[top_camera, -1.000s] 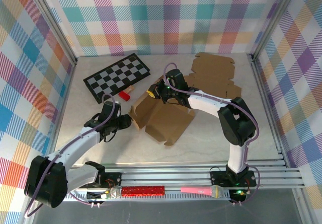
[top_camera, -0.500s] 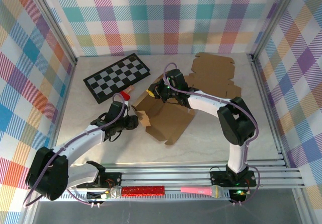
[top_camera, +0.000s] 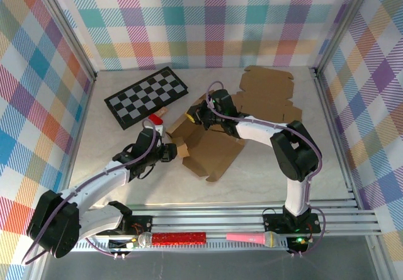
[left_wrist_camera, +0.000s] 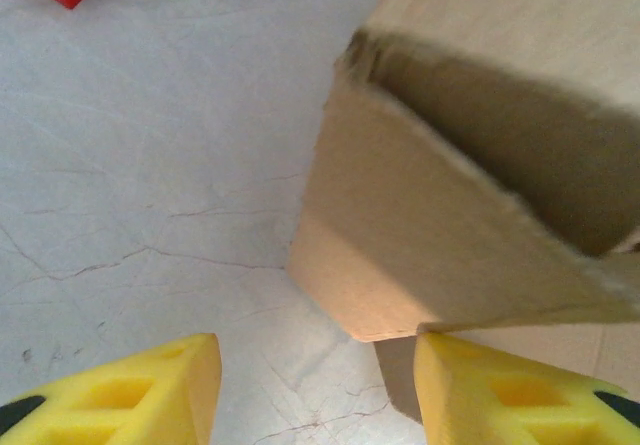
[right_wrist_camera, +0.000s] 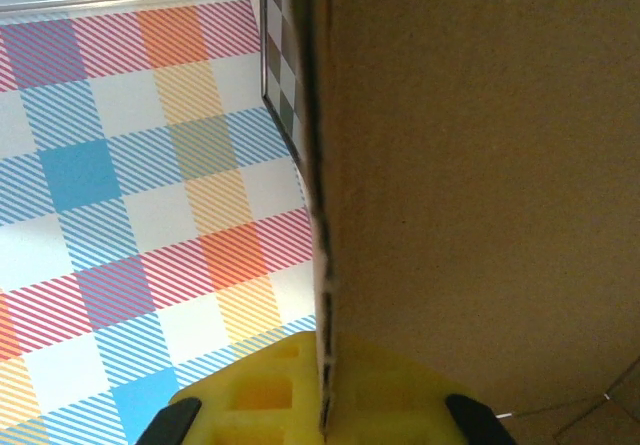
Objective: Fold the paper box
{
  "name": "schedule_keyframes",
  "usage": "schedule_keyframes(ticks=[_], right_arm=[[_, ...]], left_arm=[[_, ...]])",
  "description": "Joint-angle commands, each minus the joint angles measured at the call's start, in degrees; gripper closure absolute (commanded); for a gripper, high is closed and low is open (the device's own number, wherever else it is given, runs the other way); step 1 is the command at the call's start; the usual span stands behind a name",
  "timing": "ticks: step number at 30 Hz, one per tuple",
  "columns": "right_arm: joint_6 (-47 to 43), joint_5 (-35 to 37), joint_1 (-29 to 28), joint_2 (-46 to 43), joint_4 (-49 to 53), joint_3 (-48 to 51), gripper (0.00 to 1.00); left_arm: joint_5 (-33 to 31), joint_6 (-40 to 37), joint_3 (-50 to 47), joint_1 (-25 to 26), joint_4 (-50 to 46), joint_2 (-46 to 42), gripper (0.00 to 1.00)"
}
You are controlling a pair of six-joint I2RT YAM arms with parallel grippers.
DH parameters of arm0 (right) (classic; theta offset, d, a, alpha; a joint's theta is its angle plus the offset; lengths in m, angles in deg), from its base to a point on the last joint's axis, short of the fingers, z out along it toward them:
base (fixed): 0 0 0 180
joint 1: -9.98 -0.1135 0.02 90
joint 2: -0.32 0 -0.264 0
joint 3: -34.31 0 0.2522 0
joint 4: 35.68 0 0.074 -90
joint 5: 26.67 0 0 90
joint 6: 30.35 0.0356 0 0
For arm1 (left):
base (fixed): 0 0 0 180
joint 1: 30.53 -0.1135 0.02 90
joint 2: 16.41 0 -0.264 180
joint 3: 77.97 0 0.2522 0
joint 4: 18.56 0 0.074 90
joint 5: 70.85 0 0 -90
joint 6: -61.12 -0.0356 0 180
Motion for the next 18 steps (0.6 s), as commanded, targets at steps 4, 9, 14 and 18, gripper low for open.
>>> schedule_keyframes(ticks=[4,9,14,18], right_arm=[[3.29,1.21,0.25,1.51,-14.39,5.71,1.0],[4.45,2.36,0.17,1.53,-22.67,9.72,1.0],[6.41,3.9,0.09,2.04,-29.26,13.78,1.0],[7.73,4.58,0.03,2.4,-33.16,16.05,1.0]], left_arm=[[-1.79,1.34,-0.83,1.21,2.03,1.22,0.46],[-5.42,2.54,-0.44,3.51,2.95,3.35,0.47],[-13.29,5.9,0.05,6.96,3.04,6.16,0.47],[-17.77,8.61,-0.03,9.06,4.59,7.83,0.47]])
